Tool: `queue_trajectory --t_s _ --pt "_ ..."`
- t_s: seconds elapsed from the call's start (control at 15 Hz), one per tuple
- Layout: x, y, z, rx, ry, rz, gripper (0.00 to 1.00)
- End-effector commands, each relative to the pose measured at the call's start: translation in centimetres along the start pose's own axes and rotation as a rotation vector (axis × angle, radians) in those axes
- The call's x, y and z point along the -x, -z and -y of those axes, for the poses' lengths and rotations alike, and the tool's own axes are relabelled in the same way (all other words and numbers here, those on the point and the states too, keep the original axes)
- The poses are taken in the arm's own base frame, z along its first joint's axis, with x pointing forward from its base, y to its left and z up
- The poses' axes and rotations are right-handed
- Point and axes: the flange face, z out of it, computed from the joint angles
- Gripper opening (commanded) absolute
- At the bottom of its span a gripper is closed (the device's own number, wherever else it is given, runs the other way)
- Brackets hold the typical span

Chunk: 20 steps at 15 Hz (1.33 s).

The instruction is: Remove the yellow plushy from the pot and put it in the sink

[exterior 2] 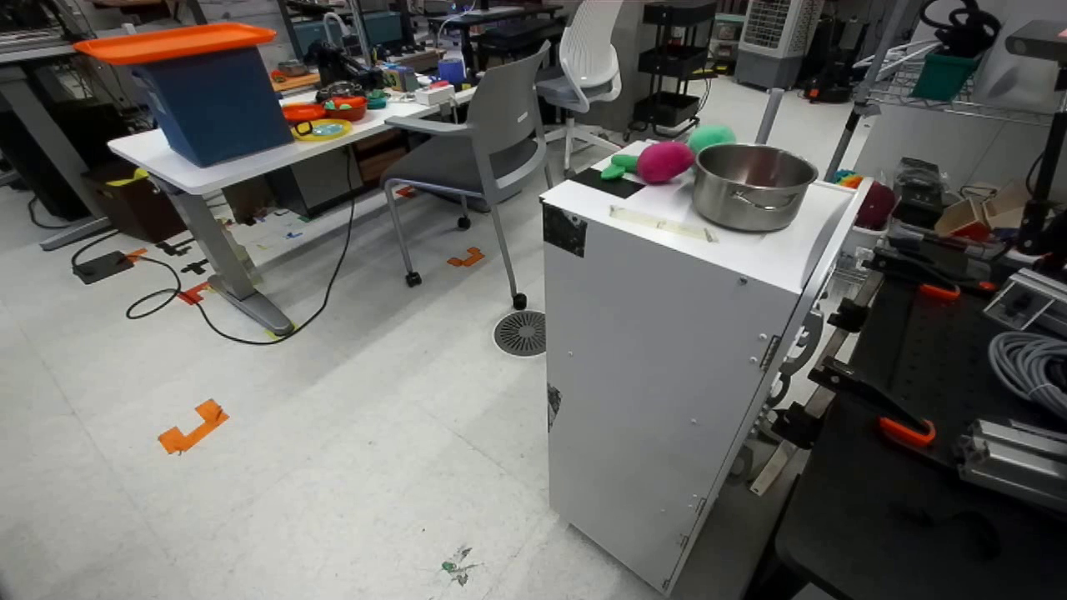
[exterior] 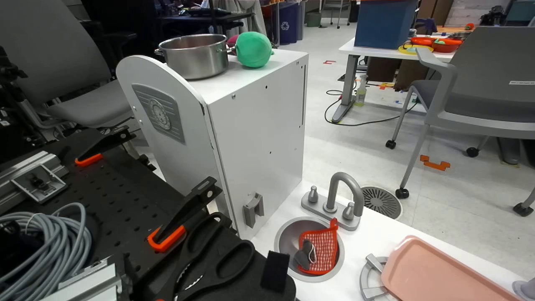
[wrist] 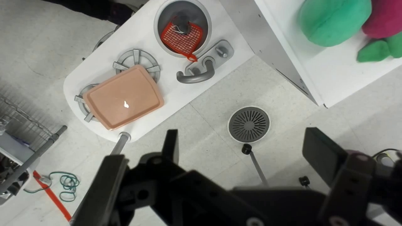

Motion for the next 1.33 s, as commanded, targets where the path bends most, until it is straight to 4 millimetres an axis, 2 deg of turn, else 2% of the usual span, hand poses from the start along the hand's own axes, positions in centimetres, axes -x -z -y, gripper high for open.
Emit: queue_trajectory --t_s 0.0,1.0,1.07,1.27 --pt "0.2 1.1 0.0 -0.025 0.008 0.004 1.0" --pt "0.4 1.6 0.3 -0.047 0.027 -0.004 1.0" --pt "0.1 0.7 0.3 -0.021 0.019 -0.004 1.0" --pt "0.1 0.4 0.3 -0.019 0.02 0.0 1.0"
